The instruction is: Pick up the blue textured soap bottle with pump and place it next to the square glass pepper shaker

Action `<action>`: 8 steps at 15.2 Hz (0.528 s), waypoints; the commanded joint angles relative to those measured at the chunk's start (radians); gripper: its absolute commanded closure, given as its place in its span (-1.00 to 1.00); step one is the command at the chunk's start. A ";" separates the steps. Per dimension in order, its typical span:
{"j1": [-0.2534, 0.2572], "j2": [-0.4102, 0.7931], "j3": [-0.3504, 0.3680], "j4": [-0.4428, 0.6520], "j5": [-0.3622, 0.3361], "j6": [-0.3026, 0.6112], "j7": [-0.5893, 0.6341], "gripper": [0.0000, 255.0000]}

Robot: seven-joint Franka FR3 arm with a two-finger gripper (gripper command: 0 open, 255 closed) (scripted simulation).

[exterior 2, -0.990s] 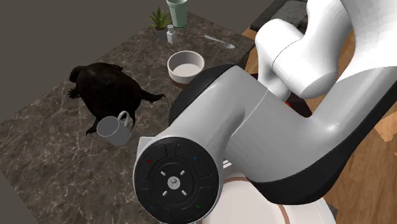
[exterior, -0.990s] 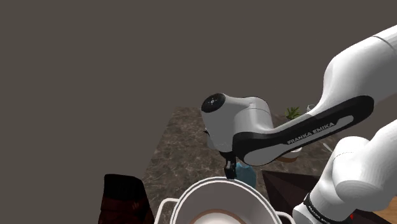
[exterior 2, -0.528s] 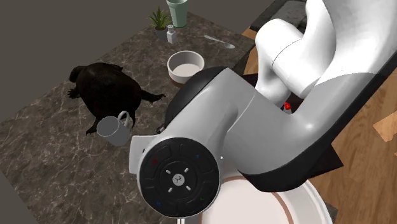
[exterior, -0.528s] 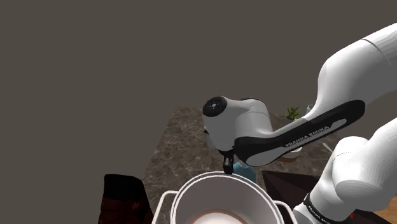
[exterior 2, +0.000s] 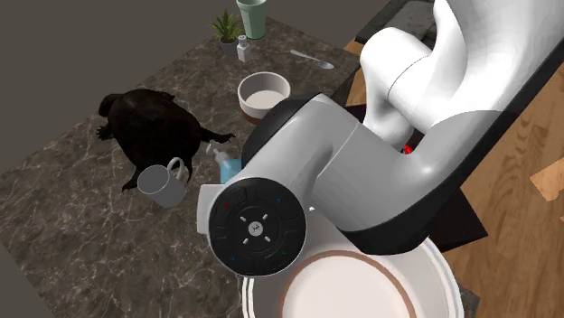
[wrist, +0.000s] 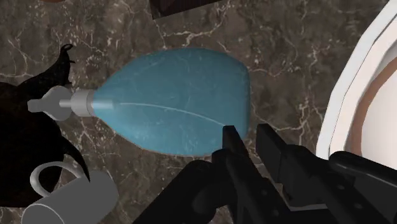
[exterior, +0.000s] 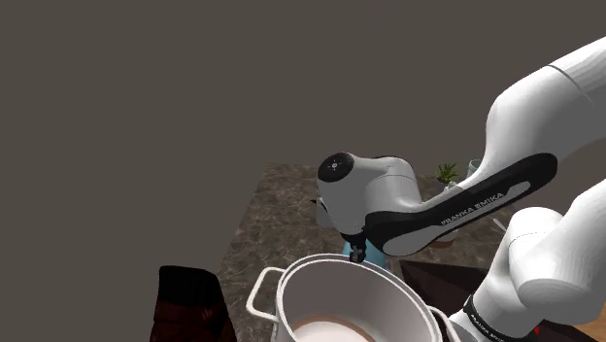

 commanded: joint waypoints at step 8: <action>0.001 -0.011 -0.008 -0.024 0.046 0.002 -0.012 -1.00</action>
